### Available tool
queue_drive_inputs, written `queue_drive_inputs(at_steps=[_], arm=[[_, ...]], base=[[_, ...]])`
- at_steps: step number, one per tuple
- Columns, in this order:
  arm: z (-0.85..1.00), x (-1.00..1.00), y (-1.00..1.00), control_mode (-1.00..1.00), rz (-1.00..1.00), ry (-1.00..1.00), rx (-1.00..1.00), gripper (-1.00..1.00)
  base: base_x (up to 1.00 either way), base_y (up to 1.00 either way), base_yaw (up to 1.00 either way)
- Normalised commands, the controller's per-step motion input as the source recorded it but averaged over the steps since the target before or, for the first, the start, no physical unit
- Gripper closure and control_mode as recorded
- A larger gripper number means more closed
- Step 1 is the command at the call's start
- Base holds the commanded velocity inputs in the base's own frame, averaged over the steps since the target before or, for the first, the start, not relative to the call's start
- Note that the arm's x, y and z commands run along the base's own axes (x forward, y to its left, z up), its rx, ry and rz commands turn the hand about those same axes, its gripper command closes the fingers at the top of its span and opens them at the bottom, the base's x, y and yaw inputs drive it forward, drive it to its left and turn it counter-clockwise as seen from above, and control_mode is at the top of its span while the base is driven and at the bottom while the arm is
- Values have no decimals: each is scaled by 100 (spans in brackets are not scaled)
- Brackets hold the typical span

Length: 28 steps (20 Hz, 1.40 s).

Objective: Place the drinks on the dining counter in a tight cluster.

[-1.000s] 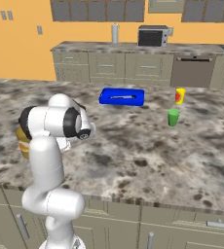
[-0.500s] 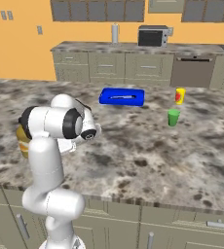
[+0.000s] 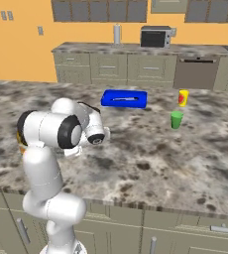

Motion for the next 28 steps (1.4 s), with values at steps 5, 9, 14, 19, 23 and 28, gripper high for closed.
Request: queue_drive_inputs(at_steps=[5,9,14,19,23,28], arm=[[36,-41,-12,-100,-33,0,0,-100],[40,-42,-13,-100,-35,2,0,-100],[51,-47,-22,-100,-22,16,1,-100],[52,-40,-21,-100,-27,34,8,-100],[32,-24,-25,-100,-38,40,-6,-100],[31,-9,-19,-100,-40,57,-15,-100]], base=[[0,0,0],[0,0,0],[0,0,0],[0,0,0],[0,0,0],[0,0,0]])
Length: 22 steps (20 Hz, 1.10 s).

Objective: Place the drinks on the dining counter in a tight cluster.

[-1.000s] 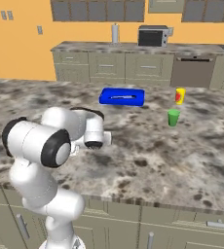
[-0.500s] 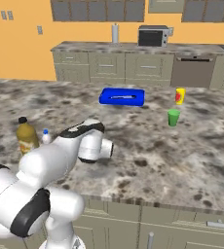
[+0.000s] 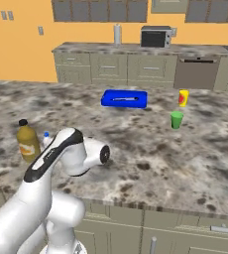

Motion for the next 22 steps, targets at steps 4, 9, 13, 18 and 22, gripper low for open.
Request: queue_drive_inputs(at_steps=[4,9,13,18,22], arm=[[29,-12,-22,-100,-32,58,-19,-100],[5,-23,-26,-100,-22,42,-31,-100],[6,-22,-38,-100,-15,37,-29,-100],[9,-22,-23,-100,-3,25,-20,-100],[11,-33,-6,-100,5,4,-14,-100]], base=[[0,0,0],[0,0,0],[0,0,0],[0,0,0],[0,0,0]])
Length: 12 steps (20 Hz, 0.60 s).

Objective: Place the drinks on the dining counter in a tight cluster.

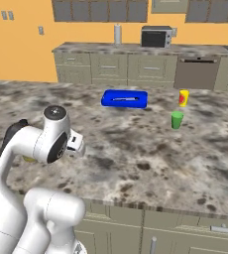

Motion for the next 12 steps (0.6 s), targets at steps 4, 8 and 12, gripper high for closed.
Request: queue_drive_inputs(at_steps=[4,8,12], arm=[[1,-13,0,-100,3,0,-6,-100],[0,0,0,-100,0,0,0,-100],[0,-13,1,100,0,-3,0,-100]], base=[[0,0,0],[0,0,0],[-33,0,0]])
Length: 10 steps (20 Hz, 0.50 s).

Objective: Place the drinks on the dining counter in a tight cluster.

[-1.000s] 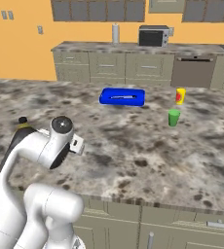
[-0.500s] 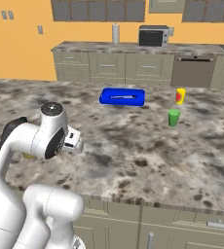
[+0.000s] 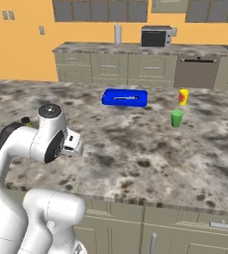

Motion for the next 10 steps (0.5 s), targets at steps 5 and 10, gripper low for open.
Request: queue_drive_inputs(at_steps=[5,10], arm=[[0,0,0,100,0,0,0,-100],[0,0,0,100,0,0,0,-100]], base=[[-71,6,19],[-15,6,93]])
